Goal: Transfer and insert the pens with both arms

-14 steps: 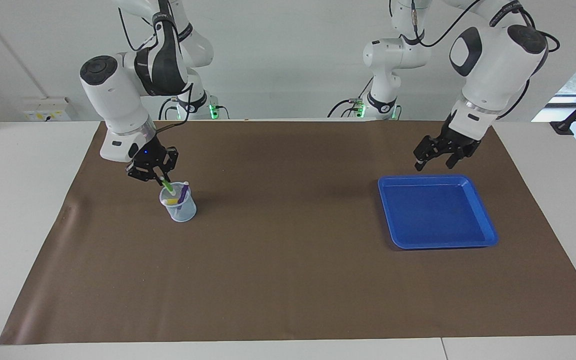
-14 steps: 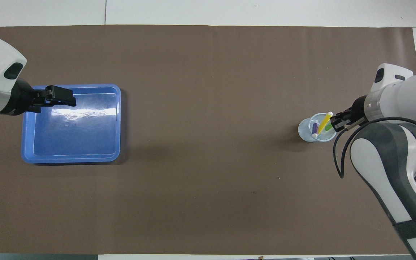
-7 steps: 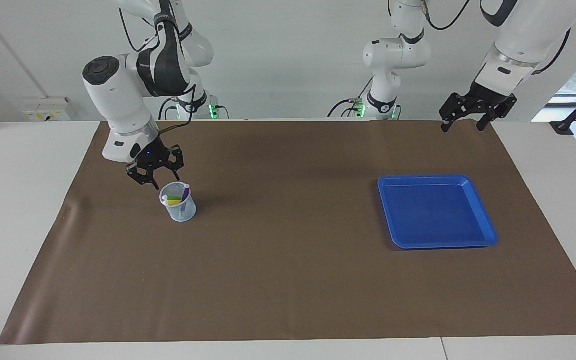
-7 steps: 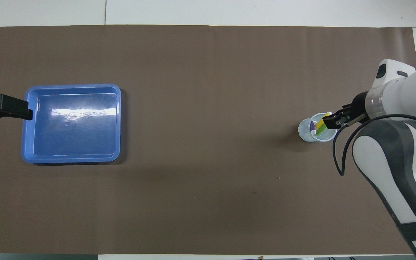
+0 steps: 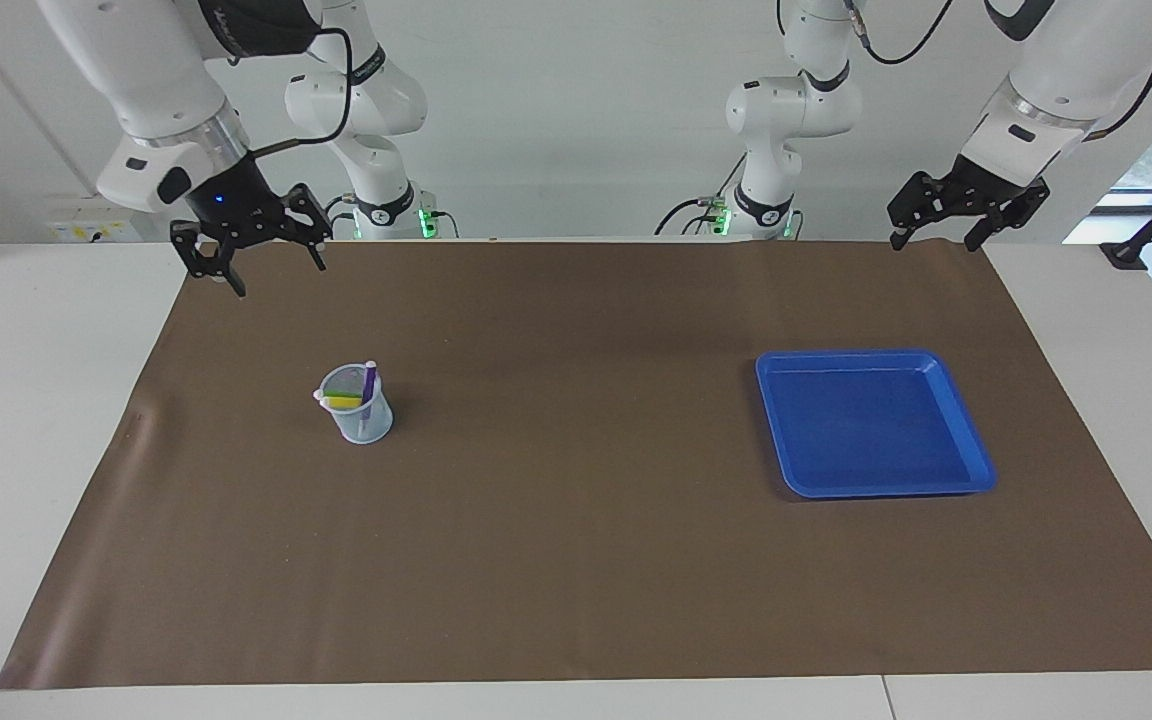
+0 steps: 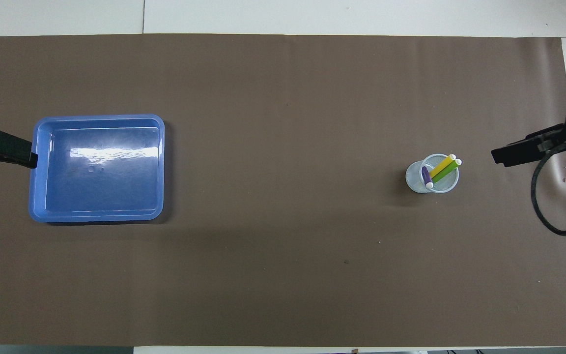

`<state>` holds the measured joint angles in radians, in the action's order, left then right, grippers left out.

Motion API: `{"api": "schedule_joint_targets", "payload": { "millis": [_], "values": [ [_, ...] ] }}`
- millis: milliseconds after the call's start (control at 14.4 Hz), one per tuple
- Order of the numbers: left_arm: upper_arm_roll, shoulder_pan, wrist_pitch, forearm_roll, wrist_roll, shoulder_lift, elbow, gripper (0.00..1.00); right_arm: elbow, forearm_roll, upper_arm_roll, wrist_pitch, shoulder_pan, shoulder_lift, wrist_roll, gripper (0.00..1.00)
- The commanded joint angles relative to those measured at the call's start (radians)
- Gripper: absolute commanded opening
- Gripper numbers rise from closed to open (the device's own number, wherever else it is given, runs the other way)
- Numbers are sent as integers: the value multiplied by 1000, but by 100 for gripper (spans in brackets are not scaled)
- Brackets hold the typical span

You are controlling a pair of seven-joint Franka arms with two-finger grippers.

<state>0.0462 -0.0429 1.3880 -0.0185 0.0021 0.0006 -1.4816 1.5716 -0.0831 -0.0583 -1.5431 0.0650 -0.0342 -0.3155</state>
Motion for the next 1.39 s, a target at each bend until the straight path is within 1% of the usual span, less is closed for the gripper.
{"api": "schedule_joint_targets", "payload": {
  "millis": [0,70,139,209,278,418,487,557,627,696,835,905,975,1114,1323],
  "values": [
    [1,6,64,20,39,-79,-132,100,-71,22,-3,113,85,17,9,100],
    [1,8,78,20,48,-79,-135,100,-71,43,-6,116,120,-1,7,100],
    [1,8,78,20,49,-77,-134,100,-47,57,-6,92,139,-9,9,100],
    [0,8,78,20,45,-76,-126,100,-1,59,-6,46,156,-30,7,100],
    [1,9,81,20,45,-71,-118,100,31,60,-6,29,153,-44,10,100],
    [1,9,86,20,45,-71,-120,100,31,60,-9,41,144,-46,50,100],
    [1,11,92,20,44,-71,-120,100,34,60,-6,44,130,-46,65,100],
    [1,9,107,20,42,-71,-121,100,33,62,32,52,80,-44,100,100],
    [1,9,111,19,39,-71,-123,100,31,62,107,55,9,-46,151,100],
    [0,11,106,12,39,-71,-121,100,33,60,161,61,-44,-47,173,100],
    [0,9,97,12,41,-74,-127,100,33,62,184,66,-80,-46,176,100],
    [0,9,100,12,42,-76,-129,100,42,62,218,61,-114,-49,176,100],
    [0,9,100,12,41,-76,-129,100,42,63,232,61,-132,-50,182,100],
    [1,8,101,12,42,-76,-129,100,33,80,235,69,-145,-41,187,100],
    [0,9,100,12,42,-76,-129,100,24,97,236,87,-143,-27,187,100]
  ]
}}
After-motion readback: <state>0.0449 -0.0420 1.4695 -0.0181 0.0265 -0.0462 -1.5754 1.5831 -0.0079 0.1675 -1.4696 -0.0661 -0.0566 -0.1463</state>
